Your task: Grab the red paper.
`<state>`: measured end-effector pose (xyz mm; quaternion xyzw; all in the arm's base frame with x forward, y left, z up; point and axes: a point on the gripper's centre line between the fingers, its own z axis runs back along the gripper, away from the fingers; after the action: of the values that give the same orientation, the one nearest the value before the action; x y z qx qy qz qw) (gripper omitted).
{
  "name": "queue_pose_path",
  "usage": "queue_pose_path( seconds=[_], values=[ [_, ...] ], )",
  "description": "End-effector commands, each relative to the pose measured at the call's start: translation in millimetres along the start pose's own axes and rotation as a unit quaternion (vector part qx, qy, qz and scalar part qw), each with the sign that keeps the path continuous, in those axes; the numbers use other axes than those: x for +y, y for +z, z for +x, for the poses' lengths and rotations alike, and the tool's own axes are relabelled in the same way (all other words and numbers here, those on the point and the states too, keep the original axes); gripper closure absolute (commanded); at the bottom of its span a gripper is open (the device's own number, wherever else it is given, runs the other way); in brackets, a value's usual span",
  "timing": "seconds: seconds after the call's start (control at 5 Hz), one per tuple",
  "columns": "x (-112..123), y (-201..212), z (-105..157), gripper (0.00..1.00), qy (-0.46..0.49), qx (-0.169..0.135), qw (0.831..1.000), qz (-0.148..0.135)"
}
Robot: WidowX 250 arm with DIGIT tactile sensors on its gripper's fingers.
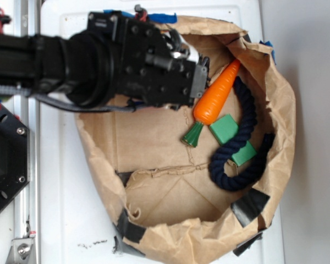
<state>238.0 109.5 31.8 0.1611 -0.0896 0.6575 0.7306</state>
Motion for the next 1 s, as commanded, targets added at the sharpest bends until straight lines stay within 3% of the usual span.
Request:
queue_pose_path(
  seconds=[0.0, 0.2, 0.4, 0.8],
  values=[
    [-3.8, 7.7, 27.9, 0.00, 0.028, -0.003, 1.000, -0.010],
    [-5.1, 5.6, 32.6, 0.29, 0.040, 0.001, 0.999, -0.013],
    [-5.0, 5.4, 31.8, 1.00, 0.039, 0.002, 0.999, -0.014],
    [-6.2, 11.7, 33.2, 1.00, 0.009, 0.008, 0.999, -0.030]
  ],
)
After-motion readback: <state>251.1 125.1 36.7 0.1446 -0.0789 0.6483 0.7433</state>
